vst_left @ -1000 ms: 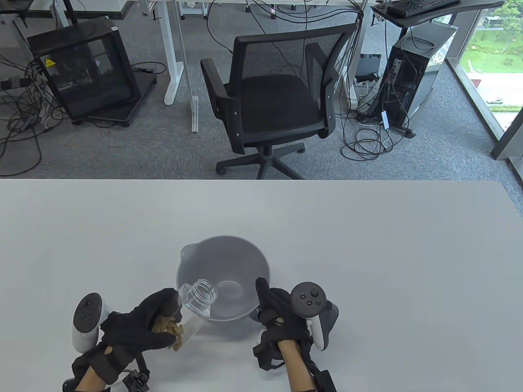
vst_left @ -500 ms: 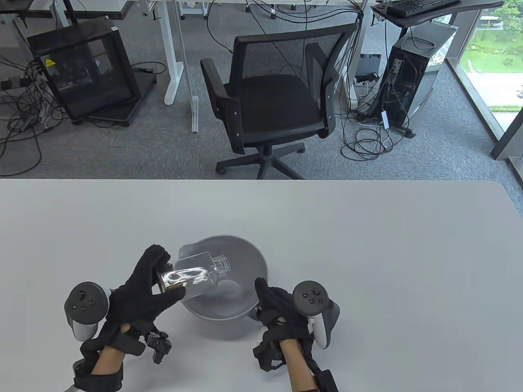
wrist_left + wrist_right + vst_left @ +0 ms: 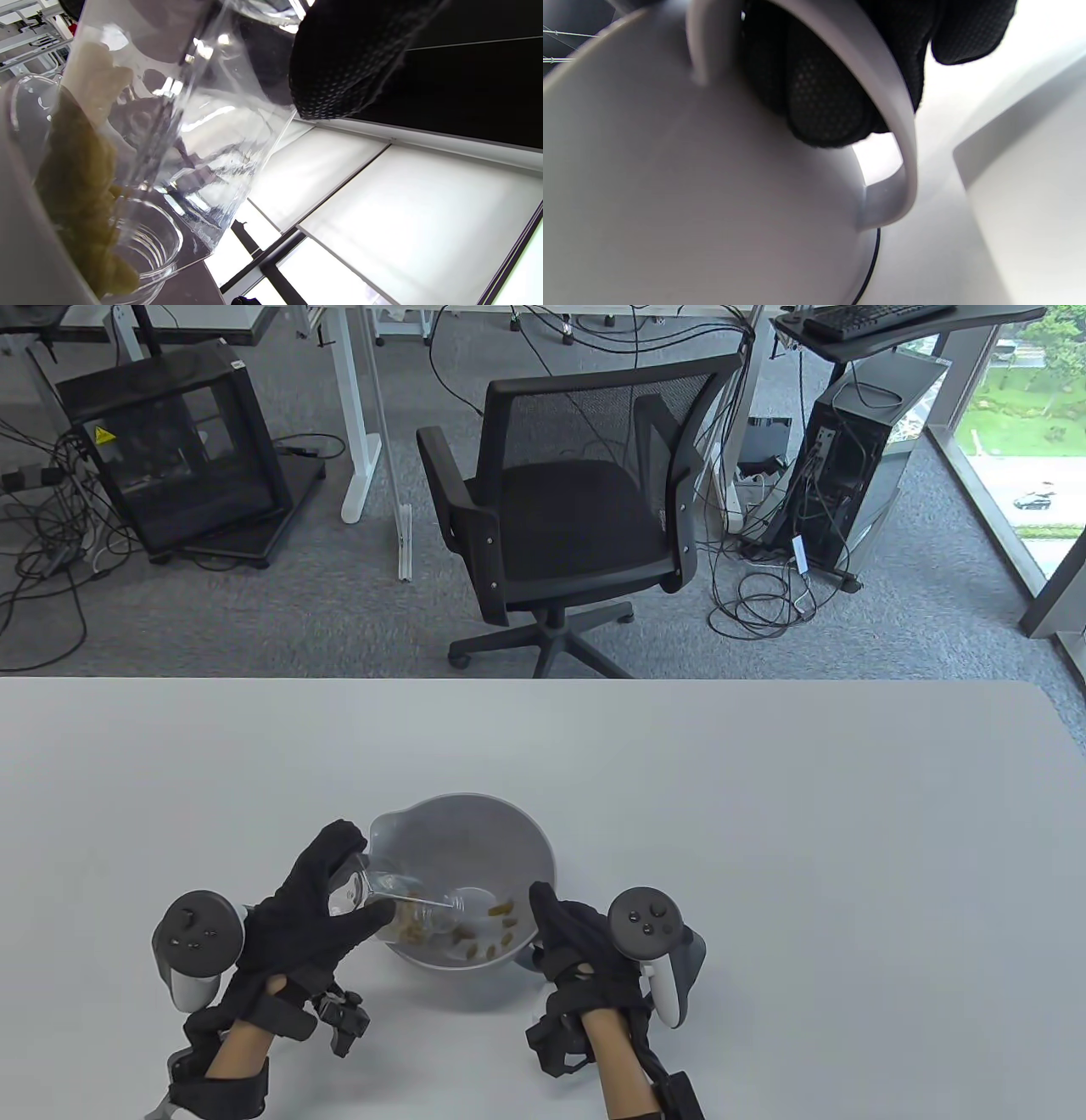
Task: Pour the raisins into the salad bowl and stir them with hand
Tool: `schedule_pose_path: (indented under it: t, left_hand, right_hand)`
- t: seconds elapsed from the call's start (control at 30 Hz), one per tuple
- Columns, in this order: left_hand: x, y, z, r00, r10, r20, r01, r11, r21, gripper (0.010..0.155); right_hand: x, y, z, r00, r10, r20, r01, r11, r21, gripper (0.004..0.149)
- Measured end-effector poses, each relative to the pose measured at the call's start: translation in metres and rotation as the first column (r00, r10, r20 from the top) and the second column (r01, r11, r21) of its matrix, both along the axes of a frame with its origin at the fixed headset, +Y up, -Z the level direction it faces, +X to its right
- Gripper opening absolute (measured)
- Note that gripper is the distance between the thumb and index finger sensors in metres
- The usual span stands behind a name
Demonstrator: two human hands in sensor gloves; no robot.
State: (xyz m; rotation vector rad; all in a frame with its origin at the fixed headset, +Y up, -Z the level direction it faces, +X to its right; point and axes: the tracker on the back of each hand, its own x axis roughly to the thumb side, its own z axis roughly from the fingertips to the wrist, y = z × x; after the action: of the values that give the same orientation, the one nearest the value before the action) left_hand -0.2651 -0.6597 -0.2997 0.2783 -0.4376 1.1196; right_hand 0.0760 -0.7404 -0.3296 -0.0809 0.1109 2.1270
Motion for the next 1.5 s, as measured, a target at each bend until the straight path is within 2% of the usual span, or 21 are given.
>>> schedule_pose_path:
  t: [0.17, 0.27, 0.37, 0.47, 0.57, 0.67, 0.97, 1.2, 1.3, 1.37, 1.4, 1.43, 1.5]
  left_hand:
    - [0.009, 0.013, 0.002, 0.997, -0.067, 0.025, 0.067, 0.998, 0.015, 0.084]
    - [0.023, 0.029, -0.009, 0.982, -0.182, 0.046, 0.183, 0.983, -0.018, 0.083]
    - [0.041, 0.046, -0.023, 0.93, -0.363, 0.047, 0.365, 0.93, -0.046, 0.083]
    - [0.063, 0.057, -0.037, 0.826, -0.562, 0.033, 0.563, 0.825, -0.036, 0.084]
    - [0.078, 0.058, -0.046, 0.756, -0.651, 0.062, 0.654, 0.755, -0.045, 0.084]
    - [0.088, 0.056, -0.05, 0.732, -0.676, 0.081, 0.681, 0.729, -0.064, 0.083]
    - [0.095, 0.052, -0.054, 0.73, -0.675, 0.107, 0.684, 0.72, -0.121, 0.076]
    - [0.074, 0.049, -0.056, 0.833, -0.552, -0.039, 0.513, 0.797, -0.319, 0.073]
    - [0.064, 0.048, -0.057, 0.865, -0.501, -0.027, 0.459, 0.813, -0.359, 0.078]
    - [0.061, 0.049, -0.056, 0.864, -0.503, -0.015, 0.469, 0.816, -0.338, 0.079]
    - [0.064, 0.052, -0.054, 0.86, -0.51, 0.005, 0.492, 0.827, -0.27, 0.08]
    - [0.068, 0.055, -0.051, 0.846, -0.531, 0.038, 0.528, 0.826, -0.197, 0.079]
    - [0.088, 0.066, -0.034, 0.744, -0.647, 0.169, 0.645, 0.761, 0.075, 0.081]
  right_hand:
    - [0.0, 0.0, 0.0, 1.0, -0.001, -0.005, 0.001, 1.0, -0.003, 0.068]
    - [0.0, 0.001, -0.001, 1.0, 0.006, -0.005, -0.006, 1.0, 0.001, 0.068]
    - [0.0, 0.0, -0.001, 1.0, 0.003, -0.005, -0.003, 1.0, 0.0, 0.068]
    - [0.0, 0.0, 0.0, 1.0, -0.004, -0.007, 0.004, 1.0, -0.002, 0.069]
    - [0.0, 0.0, 0.0, 1.0, -0.008, -0.009, 0.008, 1.0, -0.002, 0.068]
    - [0.0, 0.0, 0.0, 1.0, -0.016, -0.011, 0.016, 1.0, -0.006, 0.068]
    - [0.001, 0.0, -0.001, 1.0, -0.025, -0.015, 0.025, 1.0, -0.012, 0.068]
    - [0.001, 0.0, -0.001, 0.999, -0.029, -0.015, 0.028, 0.999, -0.014, 0.068]
    - [0.001, 0.0, -0.001, 0.999, -0.028, -0.016, 0.028, 0.999, -0.014, 0.069]
    - [0.001, 0.0, -0.001, 0.999, -0.028, -0.016, 0.028, 1.0, -0.015, 0.069]
    - [0.001, 0.0, -0.001, 0.999, -0.028, -0.016, 0.027, 1.0, -0.015, 0.069]
    - [0.001, 0.0, -0.001, 1.0, -0.028, -0.015, 0.027, 1.0, -0.015, 0.069]
    - [0.001, 0.0, -0.001, 1.0, -0.027, -0.016, 0.027, 1.0, -0.016, 0.069]
